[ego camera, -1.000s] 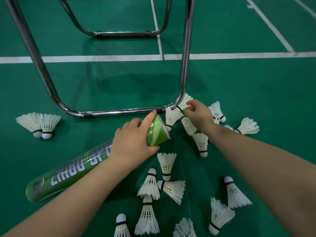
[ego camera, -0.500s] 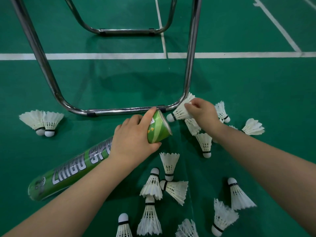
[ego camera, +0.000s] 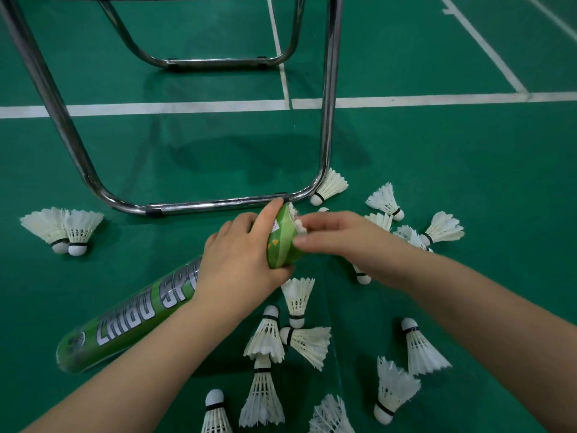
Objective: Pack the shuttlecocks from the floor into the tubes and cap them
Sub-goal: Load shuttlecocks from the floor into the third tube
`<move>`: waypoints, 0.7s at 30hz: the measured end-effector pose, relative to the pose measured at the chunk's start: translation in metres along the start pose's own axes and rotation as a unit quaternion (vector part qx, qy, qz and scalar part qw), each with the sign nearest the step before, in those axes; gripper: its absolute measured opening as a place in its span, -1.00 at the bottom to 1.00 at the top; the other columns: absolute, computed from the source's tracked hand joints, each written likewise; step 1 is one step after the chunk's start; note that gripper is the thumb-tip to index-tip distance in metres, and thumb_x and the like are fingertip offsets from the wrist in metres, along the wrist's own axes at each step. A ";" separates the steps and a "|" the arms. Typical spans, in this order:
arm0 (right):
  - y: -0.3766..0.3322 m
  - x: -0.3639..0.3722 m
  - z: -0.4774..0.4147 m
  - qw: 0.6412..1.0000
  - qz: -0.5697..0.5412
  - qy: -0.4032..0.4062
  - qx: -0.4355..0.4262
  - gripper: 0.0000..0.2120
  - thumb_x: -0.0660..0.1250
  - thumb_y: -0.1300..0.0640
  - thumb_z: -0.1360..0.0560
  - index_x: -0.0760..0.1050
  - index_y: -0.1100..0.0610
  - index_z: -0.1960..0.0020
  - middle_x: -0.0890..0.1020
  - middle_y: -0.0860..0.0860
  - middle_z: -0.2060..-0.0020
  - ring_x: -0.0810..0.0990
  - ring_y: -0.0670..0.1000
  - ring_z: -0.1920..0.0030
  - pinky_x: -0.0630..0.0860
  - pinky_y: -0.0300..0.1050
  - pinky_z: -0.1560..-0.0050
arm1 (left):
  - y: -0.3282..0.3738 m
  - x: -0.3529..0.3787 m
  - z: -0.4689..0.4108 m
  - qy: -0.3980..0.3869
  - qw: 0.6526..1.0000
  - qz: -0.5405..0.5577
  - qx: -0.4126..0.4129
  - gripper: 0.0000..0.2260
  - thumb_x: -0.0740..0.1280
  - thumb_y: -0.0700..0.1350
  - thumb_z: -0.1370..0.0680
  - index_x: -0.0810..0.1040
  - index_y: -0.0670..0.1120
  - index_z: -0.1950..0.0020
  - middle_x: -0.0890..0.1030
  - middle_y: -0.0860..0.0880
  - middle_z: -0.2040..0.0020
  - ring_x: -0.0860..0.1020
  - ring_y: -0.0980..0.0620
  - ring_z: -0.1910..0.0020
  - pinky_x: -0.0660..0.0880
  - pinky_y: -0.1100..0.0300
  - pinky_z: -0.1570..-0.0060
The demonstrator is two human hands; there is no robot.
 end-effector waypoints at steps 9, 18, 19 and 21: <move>-0.001 -0.004 -0.006 0.970 0.110 -0.206 0.068 -0.64 0.36 0.24 -0.42 0.46 0.35 -0.17 0.56 0.24 -0.11 0.55 0.08 -0.06 0.42 -0.06 -0.25 | 0.020 0.007 0.011 -0.010 0.998 -0.024 0.050 -0.15 0.39 0.17 -0.36 -0.07 0.15 -0.48 0.37 0.02 -0.23 0.33 0.00 -0.22 0.28 0.05 -0.20; 0.004 -0.077 -0.045 0.993 -0.012 -0.032 0.112 -0.71 0.22 -0.10 -0.51 0.54 0.11 0.10 0.65 0.01 0.21 0.62 -0.04 0.13 0.56 -0.13 0.02 | 0.014 0.007 -0.010 -0.018 1.000 -0.018 0.015 -0.17 0.40 0.20 -0.34 -0.02 0.17 -0.46 0.41 0.01 -0.16 0.39 -0.05 -0.15 0.35 0.04 -0.14; 0.012 -0.095 -0.052 0.988 -0.034 0.067 0.134 -0.73 0.21 -0.07 -0.54 0.53 0.10 0.14 0.64 0.00 0.27 0.62 -0.05 0.19 0.55 -0.14 0.09 | 0.012 0.007 -0.011 -0.018 1.000 -0.018 0.011 -0.17 0.40 0.20 -0.34 -0.02 0.17 -0.46 0.40 0.01 -0.16 0.39 -0.05 -0.15 0.34 0.04 -0.14; 0.038 -0.121 -0.071 0.955 -0.069 0.227 0.178 -0.81 0.19 0.06 -0.57 0.48 0.09 0.16 0.59 0.01 0.25 0.56 -0.07 0.26 0.47 -0.18 0.19 | 0.011 0.009 -0.012 -0.021 1.000 -0.017 0.010 -0.16 0.41 0.19 -0.34 -0.04 0.17 -0.46 0.40 0.01 -0.16 0.38 -0.03 -0.15 0.33 0.05 -0.15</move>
Point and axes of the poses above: each hand's wrist, its own z-axis away from the middle knuckle, its own x-axis out of the palm, y = z × x, the point moved 1 cm from there along -z, towards the middle knuckle
